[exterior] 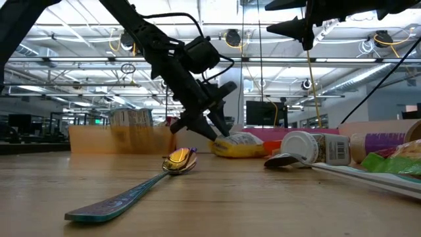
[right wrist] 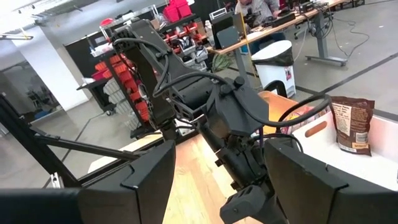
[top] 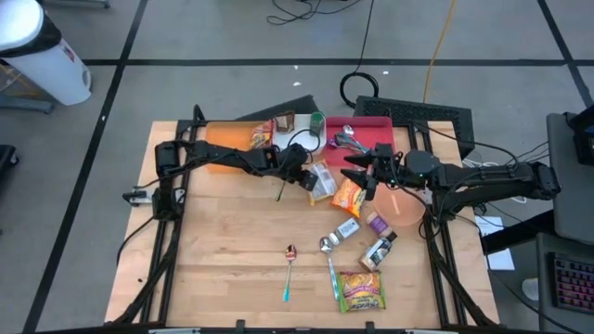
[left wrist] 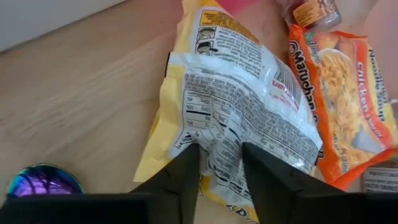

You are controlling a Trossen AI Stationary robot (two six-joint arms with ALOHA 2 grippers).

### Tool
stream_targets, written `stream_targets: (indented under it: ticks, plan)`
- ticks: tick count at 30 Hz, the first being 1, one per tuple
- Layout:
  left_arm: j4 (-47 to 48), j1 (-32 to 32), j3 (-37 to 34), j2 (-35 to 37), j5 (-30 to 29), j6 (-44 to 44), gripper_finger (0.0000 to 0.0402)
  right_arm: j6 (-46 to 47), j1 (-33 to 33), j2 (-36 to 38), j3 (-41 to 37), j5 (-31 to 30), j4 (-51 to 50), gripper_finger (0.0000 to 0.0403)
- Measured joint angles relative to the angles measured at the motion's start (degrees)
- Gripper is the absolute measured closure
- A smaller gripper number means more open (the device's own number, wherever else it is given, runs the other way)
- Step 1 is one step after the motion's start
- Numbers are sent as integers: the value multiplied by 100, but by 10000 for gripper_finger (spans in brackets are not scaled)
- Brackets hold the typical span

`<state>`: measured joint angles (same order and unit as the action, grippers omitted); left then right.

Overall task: Pick & Place Food Item
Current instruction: Put the yellow noodle pack into the orange bin

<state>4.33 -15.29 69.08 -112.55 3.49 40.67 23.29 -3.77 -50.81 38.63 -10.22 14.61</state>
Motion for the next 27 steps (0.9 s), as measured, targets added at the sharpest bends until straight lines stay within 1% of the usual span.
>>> stream_targets:
  ticks: [11, 12, 16, 20, 27]
  plan:
    - [-6, 26, 0, 0, 603, -56, 389, 2, 0, 2, 0, 1, -35, 165]
    - [-8, 42, 0, 2, 645, -93, 394, 1, 0, 2, 0, 2, -35, 165]
    - [28, 112, 0, 35, 749, -143, 391, 0, 0, 2, 0, 2, -35, 165]
    - [62, 192, 2, 202, 754, -350, 397, 0, 0, 0, 0, 2, -33, 165]
    - [243, 258, 2, 865, 655, -836, 397, -17, 0, 2, 2, 84, 8, 165]
